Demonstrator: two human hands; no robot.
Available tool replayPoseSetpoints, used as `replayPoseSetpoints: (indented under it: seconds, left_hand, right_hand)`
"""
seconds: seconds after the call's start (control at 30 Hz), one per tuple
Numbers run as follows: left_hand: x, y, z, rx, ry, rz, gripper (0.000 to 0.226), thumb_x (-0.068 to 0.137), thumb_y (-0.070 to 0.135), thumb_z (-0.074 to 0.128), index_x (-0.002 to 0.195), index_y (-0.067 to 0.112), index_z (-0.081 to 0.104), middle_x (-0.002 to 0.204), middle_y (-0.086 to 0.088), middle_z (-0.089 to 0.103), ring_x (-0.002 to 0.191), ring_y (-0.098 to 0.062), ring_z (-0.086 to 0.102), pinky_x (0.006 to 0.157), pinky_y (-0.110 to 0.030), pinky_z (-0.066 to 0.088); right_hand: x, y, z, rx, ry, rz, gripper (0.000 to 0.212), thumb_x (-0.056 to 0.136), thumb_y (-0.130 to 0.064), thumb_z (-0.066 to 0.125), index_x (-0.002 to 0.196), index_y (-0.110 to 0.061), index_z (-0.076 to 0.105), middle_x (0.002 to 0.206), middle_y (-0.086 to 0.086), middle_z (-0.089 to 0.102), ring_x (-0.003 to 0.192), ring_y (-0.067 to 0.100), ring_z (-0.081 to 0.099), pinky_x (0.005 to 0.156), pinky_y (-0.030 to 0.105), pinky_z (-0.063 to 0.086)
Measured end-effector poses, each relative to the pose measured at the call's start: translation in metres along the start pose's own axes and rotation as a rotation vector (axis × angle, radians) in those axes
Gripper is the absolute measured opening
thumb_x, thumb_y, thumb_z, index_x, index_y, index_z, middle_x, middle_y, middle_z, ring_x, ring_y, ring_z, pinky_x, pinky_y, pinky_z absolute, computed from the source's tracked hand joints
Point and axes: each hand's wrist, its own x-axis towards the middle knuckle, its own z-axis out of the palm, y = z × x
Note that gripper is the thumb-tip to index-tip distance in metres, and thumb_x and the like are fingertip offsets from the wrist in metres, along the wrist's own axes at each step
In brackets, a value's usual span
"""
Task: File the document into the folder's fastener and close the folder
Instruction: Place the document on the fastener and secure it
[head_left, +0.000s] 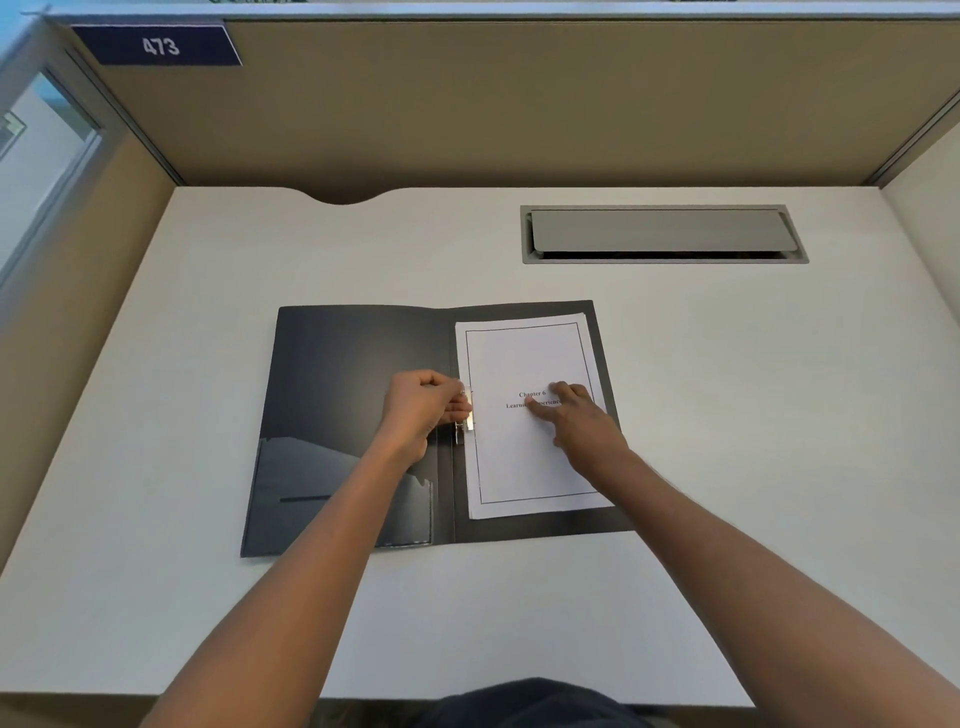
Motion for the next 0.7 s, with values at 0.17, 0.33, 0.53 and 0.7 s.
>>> replayPoseSetpoints:
  seconds: [0.17,0.33,0.53,0.7]
  left_hand:
    - [-0.018,-0.024,0.004,-0.055,0.074,0.004,0.004,0.088,-0.001,0.077,0.092,-0.002,0.075,0.083,-0.018,0.079,0.076,-0.027,0.08,0.073,-0.031,0.066]
    - [-0.024,-0.038,0.004,-0.124,0.174,-0.001,0.005,0.084,-0.001,0.079,0.088,0.001,0.077,0.079,-0.014,0.08,0.073,-0.026,0.081,0.067,-0.025,0.064]
    - [-0.031,-0.053,0.006,-0.061,0.211,0.056,0.005,0.086,0.008,0.082,0.09,0.006,0.08,0.075,-0.006,0.08,0.072,-0.021,0.08,0.072,-0.028,0.065]
    - [-0.038,-0.067,0.011,0.137,0.312,0.135,0.011,0.085,0.019,0.084,0.078,0.012,0.079,0.062,-0.003,0.075,0.053,-0.011,0.066,0.055,-0.026,0.058]
  right_hand:
    - [0.0,0.0,0.0,-0.008,0.003,0.001,0.083,0.089,0.005,0.063,0.157,-0.033,0.033,0.155,0.005,0.033,0.144,0.026,0.029,0.094,0.042,0.057]
    - [0.0,-0.001,-0.001,-0.001,0.0,-0.002,0.082,0.089,0.006,0.062,0.157,-0.032,0.034,0.154,0.005,0.034,0.143,0.026,0.03,0.093,0.043,0.057]
    - [-0.002,-0.002,-0.002,-0.012,-0.001,-0.001,0.08,0.09,0.005,0.061,0.156,-0.032,0.036,0.153,0.005,0.034,0.143,0.025,0.03,0.091,0.042,0.058]
    - [-0.003,-0.001,-0.002,-0.012,0.009,-0.001,0.08,0.09,0.007,0.06,0.156,-0.031,0.036,0.151,0.005,0.036,0.141,0.026,0.032,0.09,0.041,0.058]
